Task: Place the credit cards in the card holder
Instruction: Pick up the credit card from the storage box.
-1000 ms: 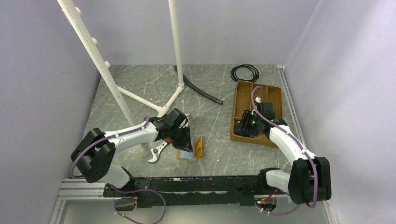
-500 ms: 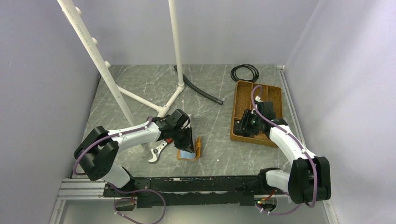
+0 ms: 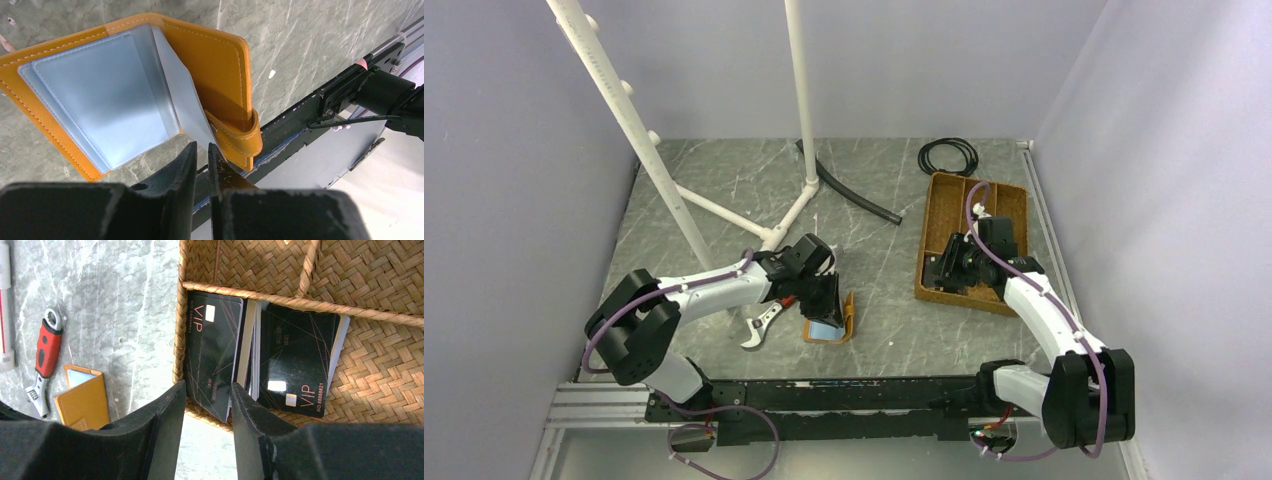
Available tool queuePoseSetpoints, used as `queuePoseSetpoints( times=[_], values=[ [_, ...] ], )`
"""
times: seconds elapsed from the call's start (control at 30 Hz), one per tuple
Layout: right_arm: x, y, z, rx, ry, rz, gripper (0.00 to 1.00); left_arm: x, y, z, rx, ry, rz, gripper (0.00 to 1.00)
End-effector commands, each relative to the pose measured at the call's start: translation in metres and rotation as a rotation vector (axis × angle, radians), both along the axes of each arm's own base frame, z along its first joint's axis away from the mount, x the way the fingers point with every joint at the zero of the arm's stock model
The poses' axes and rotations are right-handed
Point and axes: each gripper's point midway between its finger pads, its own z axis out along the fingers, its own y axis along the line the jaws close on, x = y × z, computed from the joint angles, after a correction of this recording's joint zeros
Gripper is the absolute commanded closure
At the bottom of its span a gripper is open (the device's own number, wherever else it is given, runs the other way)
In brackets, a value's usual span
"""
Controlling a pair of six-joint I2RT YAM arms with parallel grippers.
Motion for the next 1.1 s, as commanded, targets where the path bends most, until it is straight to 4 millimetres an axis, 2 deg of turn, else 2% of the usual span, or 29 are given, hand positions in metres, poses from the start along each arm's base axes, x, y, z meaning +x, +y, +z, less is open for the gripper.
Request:
queuePoseSetpoints(
  times=[0.0, 0.1, 0.2, 0.47, 0.83, 0.97, 1.07],
  values=[
    [0.008, 0.008, 0.018, 0.038, -0.067, 0.025, 0.62, 0.005, -0.012, 0.012, -0.043, -0.018, -0.004, 0.81],
    [0.007, 0.009, 0.020, 0.047, -0.070, 0.027, 0.70, 0.005, -0.013, 0.012, -0.042, -0.017, -0.003, 0.81],
    [0.006, 0.012, 0.021, 0.063, -0.070, 0.030, 0.73, 0.005, -0.013, 0.012, -0.043, -0.017, -0.003, 0.81],
    [0.006, 0.018, 0.021, 0.110, -0.066, 0.022, 0.74, 0.003, -0.014, 0.012, -0.039, -0.017, -0.009, 0.81],
    [0.002, 0.015, 0.024, 0.085, -0.064, 0.032, 0.62, 0.002, -0.017, 0.011, -0.042, -0.016, -0.013, 0.82],
    [0.001, 0.013, 0.027, 0.070, -0.070, 0.033, 0.63, 0.002, -0.017, 0.011, -0.041, -0.015, -0.014, 0.82],
    [0.000, 0.012, 0.028, 0.069, -0.072, 0.035, 0.67, 0.001, -0.017, 0.010, -0.042, -0.013, -0.016, 0.82]
  ],
)
